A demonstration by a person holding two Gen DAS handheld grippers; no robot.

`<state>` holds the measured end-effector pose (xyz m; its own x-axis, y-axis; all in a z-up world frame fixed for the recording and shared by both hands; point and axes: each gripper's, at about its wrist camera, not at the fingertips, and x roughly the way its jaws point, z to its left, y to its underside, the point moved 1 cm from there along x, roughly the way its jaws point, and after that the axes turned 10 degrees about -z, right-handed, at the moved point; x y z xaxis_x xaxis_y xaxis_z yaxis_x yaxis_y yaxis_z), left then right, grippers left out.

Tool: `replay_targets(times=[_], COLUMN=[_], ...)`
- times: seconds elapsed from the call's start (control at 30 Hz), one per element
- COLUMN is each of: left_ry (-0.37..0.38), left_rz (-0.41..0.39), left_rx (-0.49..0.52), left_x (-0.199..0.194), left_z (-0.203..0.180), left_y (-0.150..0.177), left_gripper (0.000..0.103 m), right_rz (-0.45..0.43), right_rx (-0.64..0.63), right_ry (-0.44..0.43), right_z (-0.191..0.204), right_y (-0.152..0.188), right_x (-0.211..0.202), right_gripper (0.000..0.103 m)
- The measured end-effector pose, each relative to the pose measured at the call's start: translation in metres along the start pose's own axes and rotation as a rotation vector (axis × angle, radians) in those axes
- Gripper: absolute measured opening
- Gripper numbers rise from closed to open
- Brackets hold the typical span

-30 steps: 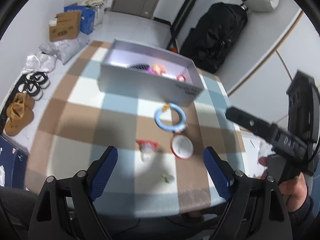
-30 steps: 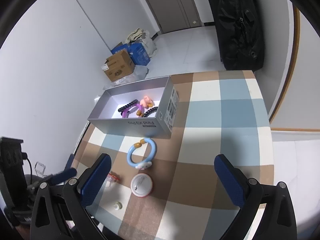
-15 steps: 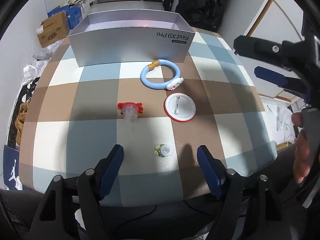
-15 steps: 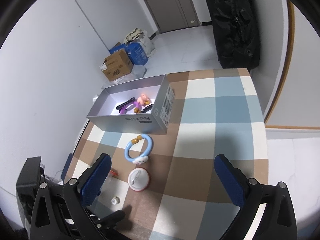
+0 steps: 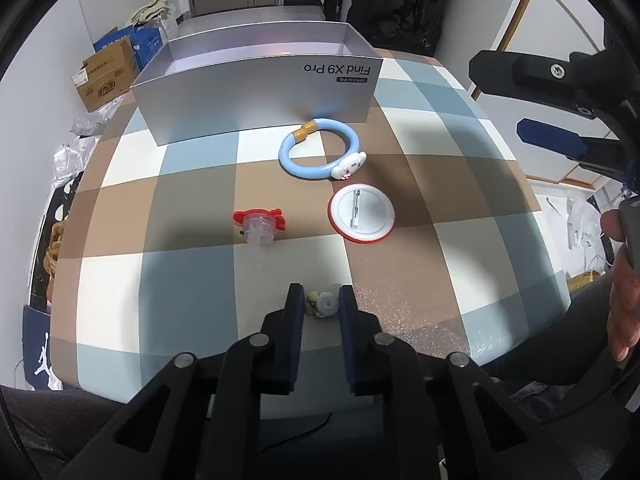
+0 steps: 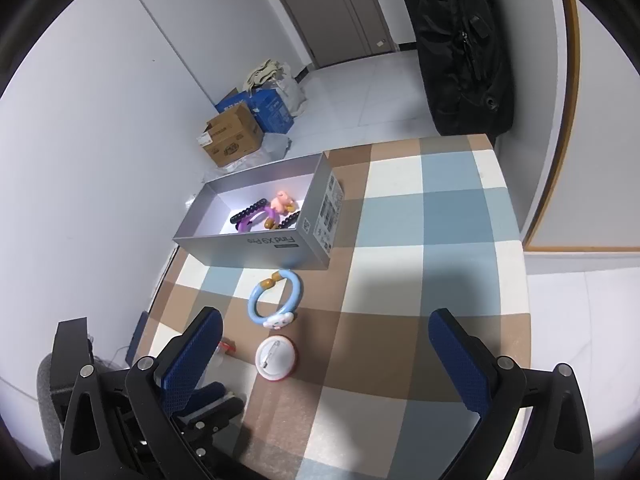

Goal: Organize jewelry
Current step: 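Lower the left gripper onto the small white-green charm and close on it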

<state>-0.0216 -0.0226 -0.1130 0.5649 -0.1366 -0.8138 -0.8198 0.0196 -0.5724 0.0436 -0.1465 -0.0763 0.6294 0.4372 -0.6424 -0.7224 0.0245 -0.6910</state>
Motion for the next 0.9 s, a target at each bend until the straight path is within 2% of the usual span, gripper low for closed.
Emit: replay_targets(times=[0.17, 0.23, 0.5, 0.77, 0.9], left_ry=[0.042, 0.052, 0.094, 0.181, 0.197], left_rz=[0.008, -0.003, -0.037, -0.105, -0.131], left_rx=[-0.033, -0.034, -0.064, -0.207, -0.258], left_x=[0.000, -0.002, -0.010, -0.026, -0.030], left_z=[0.001, 0.001, 0.005, 0.034, 0.045], left_y=[-0.004, -0.006, -0.014, -0.036, -0.044], left_gripper=[0.012, 0.009, 0.009, 0.008, 0.008], right_rz=[0.004, -0.001, 0.038, 0.081, 0.125], right_rx=[-0.008, -0.001, 0.026, -0.003, -0.072], right_ry=[0.006, 0.008, 0.026, 0.006, 0.001], right_z=[0.000, -0.003, -0.011, -0.003, 0.008], right_y=[0.001, 0.002, 0.007, 0.017, 0.024], right_x=[0.000, -0.003, 0.002, 0.011, 0.019], right_gripper=[0.103, 0.103, 0.103, 0.103, 0.102])
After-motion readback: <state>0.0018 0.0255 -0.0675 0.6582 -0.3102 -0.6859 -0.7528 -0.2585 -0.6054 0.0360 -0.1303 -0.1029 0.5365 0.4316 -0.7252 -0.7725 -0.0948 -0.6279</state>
